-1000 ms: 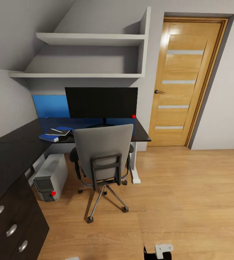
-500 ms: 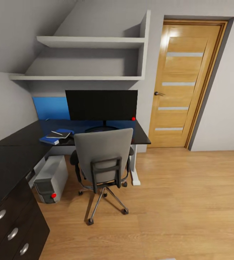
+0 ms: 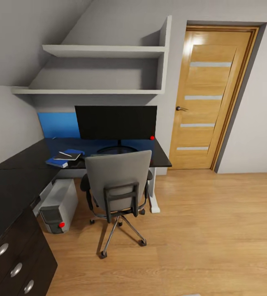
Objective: In the bedroom, organize the workspace by keeping the computer under the desk, ensuring the monitor is on the desk, placing the keyboard on the desk next to the monitor, placing the mouse on the desk next to the keyboard, moving the folder from the swivel chair onto the desk next to the mouse, stacking the notebook on top of the folder with the pen on top of the notebook, and positioning the swivel chair next to the desk.
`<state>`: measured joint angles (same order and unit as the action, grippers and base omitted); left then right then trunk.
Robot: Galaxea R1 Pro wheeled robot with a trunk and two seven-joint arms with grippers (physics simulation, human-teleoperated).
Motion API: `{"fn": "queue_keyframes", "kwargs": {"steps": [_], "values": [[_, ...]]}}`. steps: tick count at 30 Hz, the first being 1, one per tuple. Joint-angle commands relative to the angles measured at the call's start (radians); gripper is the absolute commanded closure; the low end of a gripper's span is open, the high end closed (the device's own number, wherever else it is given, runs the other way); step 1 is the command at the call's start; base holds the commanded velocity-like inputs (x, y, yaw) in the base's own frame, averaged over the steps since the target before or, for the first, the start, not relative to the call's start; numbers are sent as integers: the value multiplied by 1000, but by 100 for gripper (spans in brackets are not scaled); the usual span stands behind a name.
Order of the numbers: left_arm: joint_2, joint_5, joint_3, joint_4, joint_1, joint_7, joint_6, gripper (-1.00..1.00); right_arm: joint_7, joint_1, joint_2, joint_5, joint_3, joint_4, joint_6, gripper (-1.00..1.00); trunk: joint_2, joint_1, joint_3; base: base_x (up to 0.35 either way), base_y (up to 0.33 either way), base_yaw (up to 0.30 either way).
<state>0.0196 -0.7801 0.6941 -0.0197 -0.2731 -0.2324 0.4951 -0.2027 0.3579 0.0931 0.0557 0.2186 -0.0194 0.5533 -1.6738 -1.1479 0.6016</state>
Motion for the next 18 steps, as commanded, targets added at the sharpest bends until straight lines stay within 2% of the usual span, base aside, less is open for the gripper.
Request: {"fn": "queue_keyframes", "kwargs": {"steps": [1,9,14,18], "values": [[0,-1,8,-2,0,-8,0,-100,-4,1,0,6,8,-2,4,-100,7,4,-2,0,0,0],[-2,-1,9,-2,0,-10,0,-100,-4,1,0,6,8,-2,4,-100,63,35,-27,0,0,0],[0,-34,7,-2,0,-13,2,-100,-4,1,0,6,8,-2,4,-100,98,54,-43,0,0,0],[1,-42,6,-2,0,-12,1,-100,-4,1,0,6,8,-2,4,-100,126,69,-55,0,0,0]]}}
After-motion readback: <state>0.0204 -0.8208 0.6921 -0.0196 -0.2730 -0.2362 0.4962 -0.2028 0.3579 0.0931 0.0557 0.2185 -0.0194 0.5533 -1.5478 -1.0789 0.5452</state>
